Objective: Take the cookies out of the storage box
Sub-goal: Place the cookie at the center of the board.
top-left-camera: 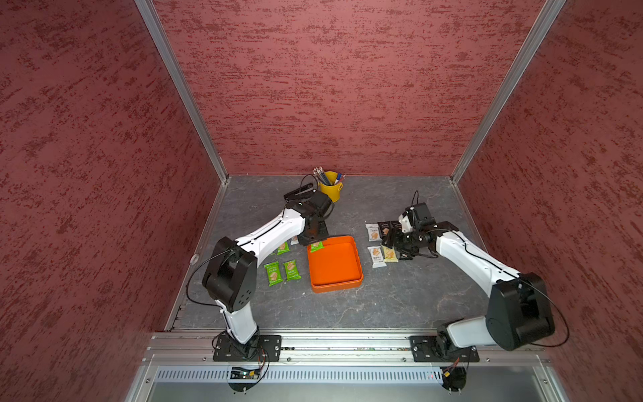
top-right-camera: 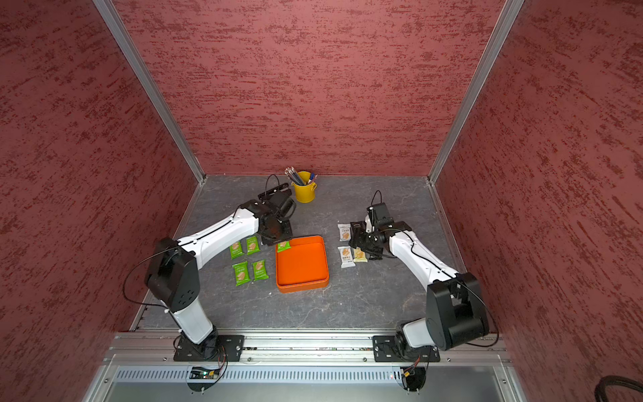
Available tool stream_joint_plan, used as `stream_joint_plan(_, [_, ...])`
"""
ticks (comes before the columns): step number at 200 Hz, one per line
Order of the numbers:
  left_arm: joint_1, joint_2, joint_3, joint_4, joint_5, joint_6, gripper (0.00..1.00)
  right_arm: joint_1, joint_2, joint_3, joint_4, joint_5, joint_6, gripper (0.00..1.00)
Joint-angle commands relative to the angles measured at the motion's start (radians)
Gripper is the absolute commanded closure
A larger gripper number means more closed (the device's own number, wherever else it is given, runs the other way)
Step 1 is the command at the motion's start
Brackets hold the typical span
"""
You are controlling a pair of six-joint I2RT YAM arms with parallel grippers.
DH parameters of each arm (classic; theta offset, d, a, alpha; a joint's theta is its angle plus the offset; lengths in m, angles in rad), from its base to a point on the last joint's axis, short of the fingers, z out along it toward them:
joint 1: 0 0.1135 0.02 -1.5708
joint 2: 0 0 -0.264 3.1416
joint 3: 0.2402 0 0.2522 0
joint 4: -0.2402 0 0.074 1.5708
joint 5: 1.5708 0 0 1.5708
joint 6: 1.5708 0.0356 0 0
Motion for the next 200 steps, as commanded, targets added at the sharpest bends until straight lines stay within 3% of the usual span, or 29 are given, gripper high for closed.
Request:
stream_joint_plan(1, [0.074, -0.040, -0.031, -0.043, -0.001, 0.086, 0.59, 0.019, 0.040, 0.071, 0.049, 0.002, 0.031, 0.35])
stream_joint_plan(134, [0.616, -0.260, -0.421, 0.077, 0.124, 0.175, 0.58, 0.098, 0.271, 0.327, 0.037, 0.018, 0.024, 0.35])
stream_joint_plan(200, [0.721, -0.223, -0.505, 0.144, 0.108, 0.227, 0.58, 0.106, 0.286, 0.354, 0.014, 0.031, 0.020, 0.35])
